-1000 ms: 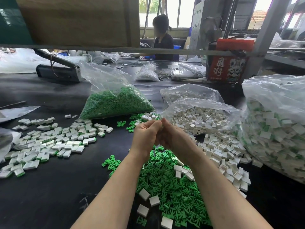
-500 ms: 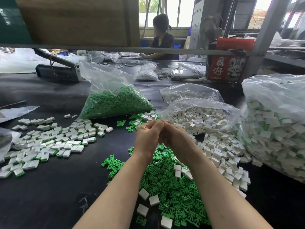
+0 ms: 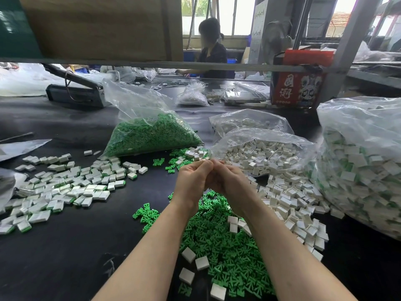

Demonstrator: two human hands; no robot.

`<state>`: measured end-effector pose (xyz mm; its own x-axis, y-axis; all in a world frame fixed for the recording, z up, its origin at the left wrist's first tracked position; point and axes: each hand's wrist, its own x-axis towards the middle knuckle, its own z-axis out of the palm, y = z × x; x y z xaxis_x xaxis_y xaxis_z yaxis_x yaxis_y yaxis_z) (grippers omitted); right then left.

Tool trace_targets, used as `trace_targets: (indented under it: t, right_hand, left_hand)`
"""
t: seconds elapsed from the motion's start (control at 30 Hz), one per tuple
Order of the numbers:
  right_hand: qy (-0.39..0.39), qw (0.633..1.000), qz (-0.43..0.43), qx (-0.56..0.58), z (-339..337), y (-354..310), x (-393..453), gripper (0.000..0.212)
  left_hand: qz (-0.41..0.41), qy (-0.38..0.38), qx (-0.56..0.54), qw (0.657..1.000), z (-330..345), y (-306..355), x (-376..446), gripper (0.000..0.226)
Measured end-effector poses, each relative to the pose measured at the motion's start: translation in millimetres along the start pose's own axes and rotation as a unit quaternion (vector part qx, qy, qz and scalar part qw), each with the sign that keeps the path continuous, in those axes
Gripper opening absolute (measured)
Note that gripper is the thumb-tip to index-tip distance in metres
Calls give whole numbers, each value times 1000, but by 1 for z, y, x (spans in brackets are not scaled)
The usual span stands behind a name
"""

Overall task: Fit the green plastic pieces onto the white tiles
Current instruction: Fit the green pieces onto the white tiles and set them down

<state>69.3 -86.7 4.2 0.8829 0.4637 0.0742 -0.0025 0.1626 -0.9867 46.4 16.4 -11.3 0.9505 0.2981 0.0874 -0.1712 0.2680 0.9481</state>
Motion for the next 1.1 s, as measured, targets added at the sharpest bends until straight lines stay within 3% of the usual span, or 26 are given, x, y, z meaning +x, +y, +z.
trace_targets:
  t: [0.37,0.63,0.83,1.1]
  right_hand:
    - [10,1000,-11,-25,-3,10,6,54]
    - [-94,994,23,58,-6,9,12,55]
    - [-80,992,42,88,-13,7,14,45]
    - [-45,997,56,32,-14,6,15,55]
  left_hand:
    - [-25,6,0,1000,-1,0,0,25]
    - [-15,-45,17,999,-8,9,2,25]
    - [-13,-107,25,994,-13,12,2,17]
    - [-8,-89,18,996,-22,15,4,24]
